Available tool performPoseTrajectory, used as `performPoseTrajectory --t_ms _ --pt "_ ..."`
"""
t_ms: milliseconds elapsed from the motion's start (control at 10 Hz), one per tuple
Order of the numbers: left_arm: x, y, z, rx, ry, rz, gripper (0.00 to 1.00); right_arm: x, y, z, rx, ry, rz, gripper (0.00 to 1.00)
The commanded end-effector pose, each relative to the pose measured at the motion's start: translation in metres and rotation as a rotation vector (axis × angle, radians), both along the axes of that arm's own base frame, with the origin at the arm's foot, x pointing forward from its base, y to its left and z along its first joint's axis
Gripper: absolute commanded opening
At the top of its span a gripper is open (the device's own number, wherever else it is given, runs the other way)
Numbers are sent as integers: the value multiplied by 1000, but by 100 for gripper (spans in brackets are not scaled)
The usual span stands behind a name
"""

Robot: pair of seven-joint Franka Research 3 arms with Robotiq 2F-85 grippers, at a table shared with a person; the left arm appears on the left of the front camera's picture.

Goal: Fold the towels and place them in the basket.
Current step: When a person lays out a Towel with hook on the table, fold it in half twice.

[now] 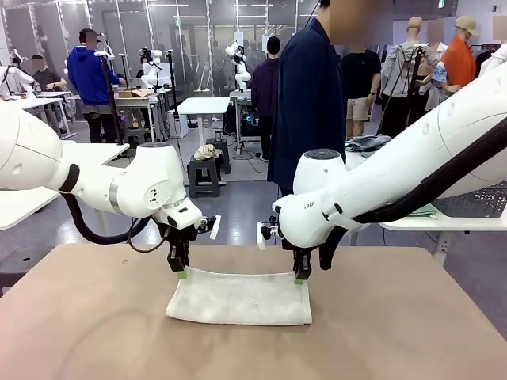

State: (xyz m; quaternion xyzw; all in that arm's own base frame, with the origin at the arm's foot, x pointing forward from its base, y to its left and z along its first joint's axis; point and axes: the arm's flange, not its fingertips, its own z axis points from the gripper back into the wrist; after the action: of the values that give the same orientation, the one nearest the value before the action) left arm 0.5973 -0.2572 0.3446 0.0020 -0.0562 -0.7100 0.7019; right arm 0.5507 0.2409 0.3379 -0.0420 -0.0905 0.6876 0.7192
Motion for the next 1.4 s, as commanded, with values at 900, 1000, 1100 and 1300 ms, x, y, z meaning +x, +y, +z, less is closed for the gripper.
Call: performPoseTrajectory --t_ms 900,1000,1100,1300 --pt "-120 60 178 -198 43 3 64 -129 7 164 22 58 -185 64" --pt "-128 80 186 -270 45 -9 64 -138 7 167 30 63 -195 64" --pt "-137 105 192 -348 38 -5 64 -143 6 168 34 77 -179 64" --pt "-152 154 197 -521 30 23 64 -129 10 172 7 47 -165 64"
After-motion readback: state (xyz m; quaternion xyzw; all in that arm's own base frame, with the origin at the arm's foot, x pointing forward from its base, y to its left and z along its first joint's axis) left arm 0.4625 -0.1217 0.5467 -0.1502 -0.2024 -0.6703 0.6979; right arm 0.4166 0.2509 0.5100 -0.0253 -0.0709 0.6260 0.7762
